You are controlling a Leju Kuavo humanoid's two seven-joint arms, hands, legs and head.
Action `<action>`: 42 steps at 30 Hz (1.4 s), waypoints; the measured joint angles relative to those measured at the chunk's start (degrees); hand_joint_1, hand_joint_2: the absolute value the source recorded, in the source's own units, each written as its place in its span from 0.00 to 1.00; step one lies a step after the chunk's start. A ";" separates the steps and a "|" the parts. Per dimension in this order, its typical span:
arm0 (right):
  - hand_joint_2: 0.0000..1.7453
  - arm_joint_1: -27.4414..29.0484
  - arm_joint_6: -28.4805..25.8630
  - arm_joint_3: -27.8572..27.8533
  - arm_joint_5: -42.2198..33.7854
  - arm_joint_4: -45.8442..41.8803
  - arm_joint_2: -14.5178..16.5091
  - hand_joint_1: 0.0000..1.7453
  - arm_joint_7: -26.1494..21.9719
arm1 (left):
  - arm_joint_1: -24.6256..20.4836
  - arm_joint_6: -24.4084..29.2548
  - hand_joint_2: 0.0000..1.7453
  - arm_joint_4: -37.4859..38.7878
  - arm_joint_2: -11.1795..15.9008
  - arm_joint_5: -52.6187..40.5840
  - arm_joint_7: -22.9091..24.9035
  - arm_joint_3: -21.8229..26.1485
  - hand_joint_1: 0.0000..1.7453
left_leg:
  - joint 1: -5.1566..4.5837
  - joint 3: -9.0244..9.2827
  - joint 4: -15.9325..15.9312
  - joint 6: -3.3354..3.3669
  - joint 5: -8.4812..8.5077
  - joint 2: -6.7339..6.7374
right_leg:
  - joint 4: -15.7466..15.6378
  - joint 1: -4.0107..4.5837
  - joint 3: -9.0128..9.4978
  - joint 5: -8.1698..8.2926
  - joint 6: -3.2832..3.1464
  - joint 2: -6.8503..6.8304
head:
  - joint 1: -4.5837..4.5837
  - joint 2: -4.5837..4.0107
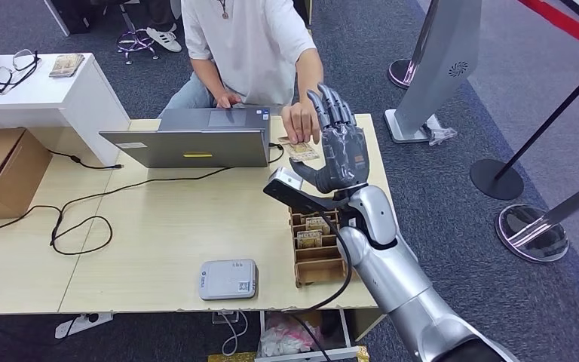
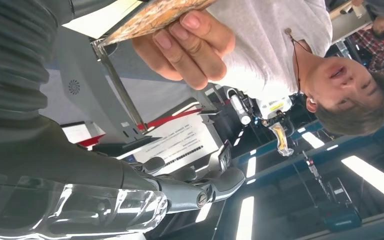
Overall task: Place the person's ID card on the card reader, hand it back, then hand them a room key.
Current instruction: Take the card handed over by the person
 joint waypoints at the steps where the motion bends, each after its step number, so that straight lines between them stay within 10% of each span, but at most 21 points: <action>1: 1.00 -0.04 -0.07 0.02 0.08 0.12 0.00 0.00 0.05 | 0.00 0.06 0.00 0.00 -0.05 0.01 0.00 0.01 0.00 | 0.00 0.00 0.00 0.00 0.00 0.00 | 0.00 0.00 0.00 0.00 0.00 0.00 | 0.00 0.00; 9: 1.00 -0.41 -0.63 0.09 0.47 0.87 0.00 0.04 0.21 | 0.00 0.54 0.00 -0.01 -0.30 0.27 0.00 0.13 0.00 | 0.00 0.00 0.00 0.00 0.00 0.00 | 0.00 0.00 0.00 0.00 0.00 0.00 | 0.00 0.00; 13: 1.00 -0.51 -0.68 0.11 0.50 1.20 0.00 0.84 0.20 | 0.00 0.76 0.00 -0.01 -0.34 0.37 0.00 0.33 0.00 | 0.00 0.00 0.00 0.00 0.00 0.00 | 0.00 0.00 0.00 0.00 0.00 0.00 | 0.00 0.00; 16: 1.00 -0.63 -0.68 0.11 0.50 1.45 0.00 0.98 0.18 | 0.00 0.79 0.00 -0.01 -0.36 0.37 0.00 0.41 0.00 | 0.00 0.00 0.00 0.00 0.00 0.00 | 0.00 0.00 0.00 0.00 0.00 0.00 | 0.00 0.00; 42: 1.00 -0.69 -0.57 0.15 0.50 1.62 0.00 1.00 0.09 | 0.00 0.56 0.00 -0.01 -0.37 0.22 -0.03 0.45 0.00 | 0.00 0.00 0.00 0.00 0.00 0.00 | 0.00 0.00 0.00 0.00 0.00 0.00 | 0.00 0.00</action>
